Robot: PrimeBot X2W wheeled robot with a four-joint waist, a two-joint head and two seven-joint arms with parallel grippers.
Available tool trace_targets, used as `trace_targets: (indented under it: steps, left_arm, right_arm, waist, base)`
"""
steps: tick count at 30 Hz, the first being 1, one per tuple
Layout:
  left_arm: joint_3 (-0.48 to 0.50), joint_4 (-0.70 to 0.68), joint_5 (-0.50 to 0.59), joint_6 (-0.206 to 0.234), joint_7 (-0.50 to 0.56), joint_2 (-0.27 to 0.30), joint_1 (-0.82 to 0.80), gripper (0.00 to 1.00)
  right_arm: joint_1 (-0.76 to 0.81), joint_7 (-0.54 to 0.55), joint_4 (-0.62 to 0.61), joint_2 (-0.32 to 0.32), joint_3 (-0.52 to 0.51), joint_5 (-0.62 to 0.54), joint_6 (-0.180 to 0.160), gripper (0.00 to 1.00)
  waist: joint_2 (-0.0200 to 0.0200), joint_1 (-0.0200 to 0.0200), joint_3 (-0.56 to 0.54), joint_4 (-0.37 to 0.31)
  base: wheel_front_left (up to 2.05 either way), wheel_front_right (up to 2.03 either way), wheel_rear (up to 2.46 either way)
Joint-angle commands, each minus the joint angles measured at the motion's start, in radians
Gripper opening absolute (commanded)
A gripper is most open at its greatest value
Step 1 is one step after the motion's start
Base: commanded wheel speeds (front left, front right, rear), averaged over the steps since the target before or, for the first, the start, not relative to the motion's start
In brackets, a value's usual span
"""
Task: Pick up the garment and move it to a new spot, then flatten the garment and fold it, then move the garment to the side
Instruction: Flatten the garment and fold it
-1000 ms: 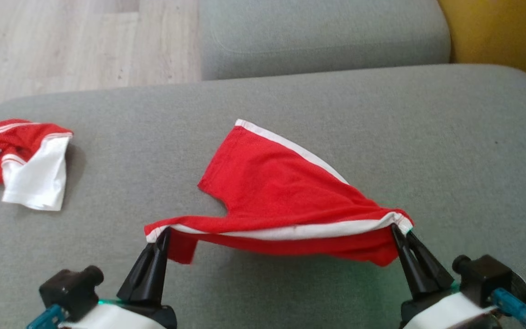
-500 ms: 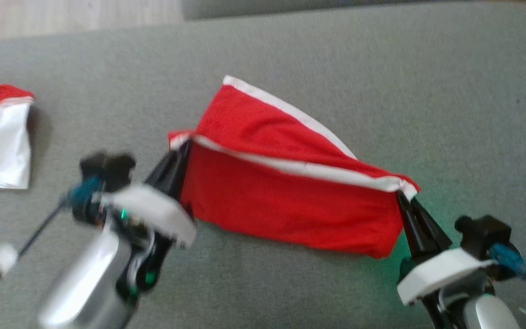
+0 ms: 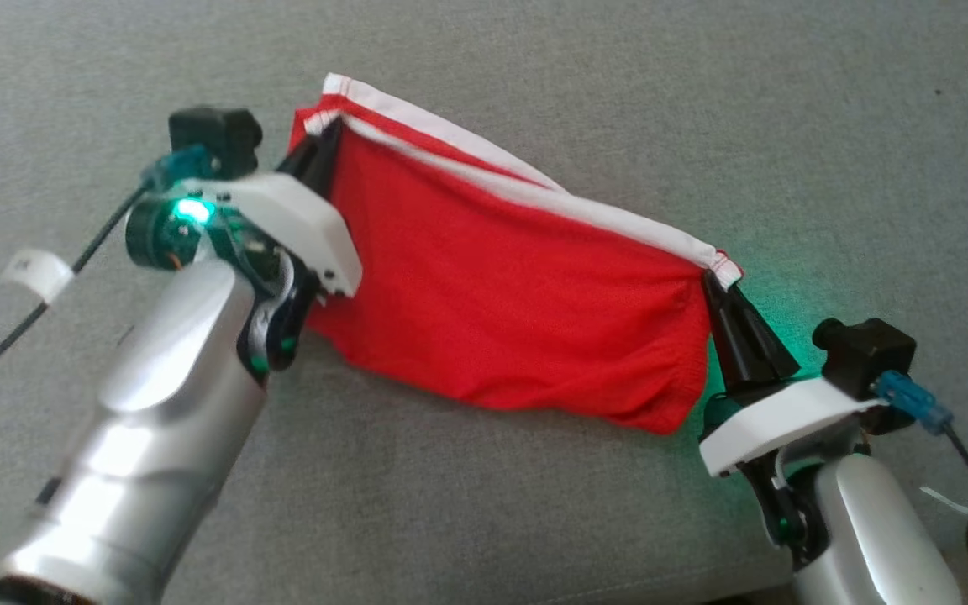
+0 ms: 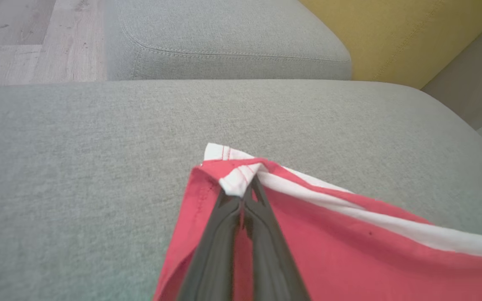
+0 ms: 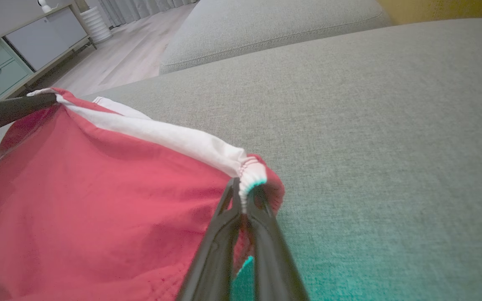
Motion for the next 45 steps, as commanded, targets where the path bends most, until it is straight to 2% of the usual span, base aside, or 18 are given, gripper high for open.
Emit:
trace_targets:
  steps: [1, 2, 3, 4, 5, 6, 14, 23, 31, 35, 41, 43, 44, 45]
  left_arm:
    - [0.026, 0.001, 0.013, -0.006, -0.013, 0.011, -0.065, 0.00]
    - [0.025, 0.020, 0.015, -0.008, -0.019, 0.003, -0.077, 0.00]
    - [0.024, 0.037, 0.017, -0.011, -0.027, -0.003, -0.088, 0.07]
    - [0.023, 0.053, 0.022, -0.013, -0.041, -0.008, -0.097, 0.29]
    - [0.020, 0.067, 0.031, -0.013, -0.058, -0.011, -0.106, 0.58]
    - [0.016, 0.082, 0.041, -0.013, -0.074, -0.013, -0.113, 1.00]
    - [-0.012, 0.141, 0.051, -0.050, -0.173, -0.055, -0.088, 1.00]
    - [-0.001, 0.133, 0.015, -0.038, -0.169, -0.022, 0.022, 1.00]
    - [0.021, 0.136, -0.029, -0.010, -0.103, 0.039, 0.101, 1.00]
    - [0.017, 0.139, -0.044, -0.011, -0.047, 0.057, 0.110, 1.00]
    - [-0.026, 0.123, -0.056, -0.044, 0.058, 0.066, 0.115, 1.00]
    - [-0.056, 0.117, -0.059, -0.057, 0.126, 0.065, 0.123, 1.00]
    - [-0.065, 0.114, -0.056, -0.059, 0.141, 0.068, 0.124, 0.96]
    - [-0.070, 0.111, -0.054, -0.057, 0.149, 0.069, 0.124, 0.66]
  right_arm:
    - [-0.025, -0.020, -0.014, -0.003, 0.031, 0.011, -0.001, 0.00]
    - [-0.030, -0.027, -0.005, -0.003, 0.034, 0.014, -0.001, 0.00]
    - [-0.034, -0.034, 0.004, -0.003, 0.037, 0.017, -0.001, 0.04]
    - [-0.039, -0.041, 0.011, -0.003, 0.040, 0.019, -0.001, 0.27]
    - [-0.043, -0.052, 0.017, -0.003, 0.044, 0.018, -0.001, 1.00]
    - [-0.046, -0.059, 0.024, -0.003, 0.047, 0.019, -0.001, 1.00]
    - [-0.035, -0.096, 0.023, -0.003, 0.019, -0.006, -0.001, 1.00]
    - [0.045, -0.025, -0.068, -0.003, -0.055, -0.084, -0.001, 1.00]
    - [0.137, 0.060, -0.192, -0.003, -0.090, -0.126, -0.001, 1.00]
    - [0.165, 0.092, -0.250, -0.003, -0.102, -0.135, -0.001, 1.00]
    - [0.183, 0.117, -0.317, -0.003, -0.120, -0.131, -0.001, 1.00]
    - [0.184, 0.119, -0.330, -0.003, -0.125, -0.132, -0.001, 1.00]
    - [0.183, 0.119, -0.334, -0.003, -0.125, -0.132, -0.001, 1.00]
    - [0.182, 0.119, -0.338, -0.003, -0.126, -0.131, -0.001, 1.00]
  waist:
    - [0.0000, -0.0002, 0.009, -0.011]
    - [0.0000, -0.0002, 0.010, -0.012]
    - [0.0000, -0.0002, 0.010, -0.013]
    - [0.0000, -0.0002, 0.010, -0.014]
    - [0.0000, -0.0002, 0.010, -0.015]
    - [0.0000, -0.0002, 0.009, -0.015]
    - [0.0000, -0.0002, -0.022, 0.010]
    - [0.0000, -0.0002, -0.085, 0.033]
    - [0.0000, -0.0002, -0.130, 0.016]
    - [0.0000, -0.0002, -0.129, 0.002]
    - [0.0000, -0.0002, -0.121, -0.015]
    - [0.0000, -0.0002, -0.124, -0.019]
    - [0.0000, -0.0002, -0.125, -0.020]
    - [0.0000, -0.0002, -0.125, -0.021]
  base:
    - [0.00, 0.00, 0.00]
    - [0.00, 0.00, 0.00]
    - [0.00, 0.00, 0.00]
    - [0.00, 0.00, 0.00]
    - [0.00, 0.00, 0.00]
    - [0.00, 0.00, 0.00]
    - [0.00, 0.00, 0.00]
    - [0.00, 0.00, 0.00]
    - [0.00, 0.00, 0.00]
    - [0.00, 0.00, 0.00]
    - [0.00, 0.00, 0.00]
    - [0.00, 0.00, 0.00]
    - [0.00, 0.00, 0.00]
    - [0.00, 0.00, 0.00]
